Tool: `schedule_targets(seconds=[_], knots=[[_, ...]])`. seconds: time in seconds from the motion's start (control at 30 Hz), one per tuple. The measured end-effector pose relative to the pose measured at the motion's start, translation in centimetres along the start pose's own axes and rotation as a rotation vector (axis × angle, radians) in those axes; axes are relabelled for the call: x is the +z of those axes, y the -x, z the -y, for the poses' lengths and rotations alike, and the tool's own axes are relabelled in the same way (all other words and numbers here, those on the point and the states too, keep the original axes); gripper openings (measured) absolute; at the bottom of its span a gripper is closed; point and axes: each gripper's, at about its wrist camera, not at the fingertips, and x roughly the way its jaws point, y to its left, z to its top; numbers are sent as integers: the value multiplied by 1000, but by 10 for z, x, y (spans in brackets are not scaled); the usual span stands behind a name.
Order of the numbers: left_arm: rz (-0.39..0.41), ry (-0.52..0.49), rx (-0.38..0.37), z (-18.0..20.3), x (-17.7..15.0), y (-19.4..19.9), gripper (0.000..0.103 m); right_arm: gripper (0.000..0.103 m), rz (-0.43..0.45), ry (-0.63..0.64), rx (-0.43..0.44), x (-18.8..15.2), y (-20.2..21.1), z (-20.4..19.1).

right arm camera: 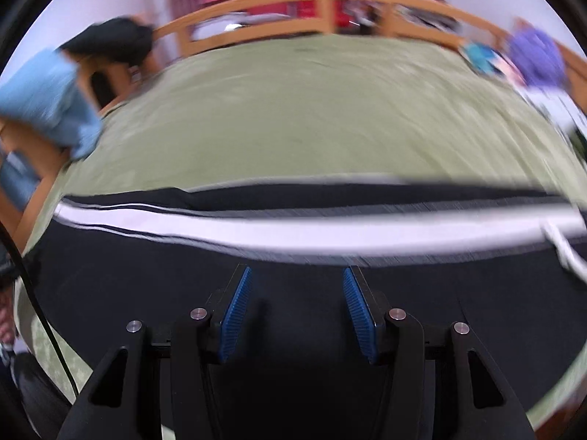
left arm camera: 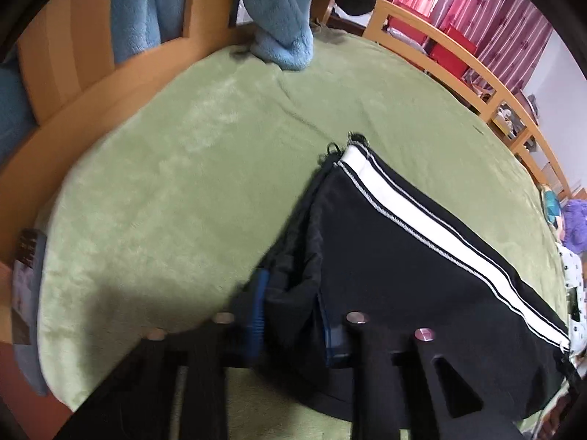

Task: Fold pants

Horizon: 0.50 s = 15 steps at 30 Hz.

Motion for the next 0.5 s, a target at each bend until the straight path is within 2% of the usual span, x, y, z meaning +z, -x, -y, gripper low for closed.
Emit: schedule_targets(seconds=[0.07, 0.17, 0.23, 0.33, 0.43, 0.5], knots=[[20, -28, 4, 1, 1, 10, 13, 52, -8, -66, -20, -8, 3, 15], [42, -8, -45, -6, -1, 30, 13, 52, -3, -127, -38, -16, 9, 28], [56, -6, -53, -12, -5, 41, 12, 52, 6, -141, -53, -17, 16, 34], [21, 8, -33, -21, -16, 35, 13, 52, 16, -150, -68, -20, 23, 40], [-60, 52, -8, -32, -25, 12, 21, 52, -8, -131, -99, -27, 19, 44], [-76, 44, 40, -30, -27, 9, 31, 54, -33, -123, -126, -33, 11, 50]])
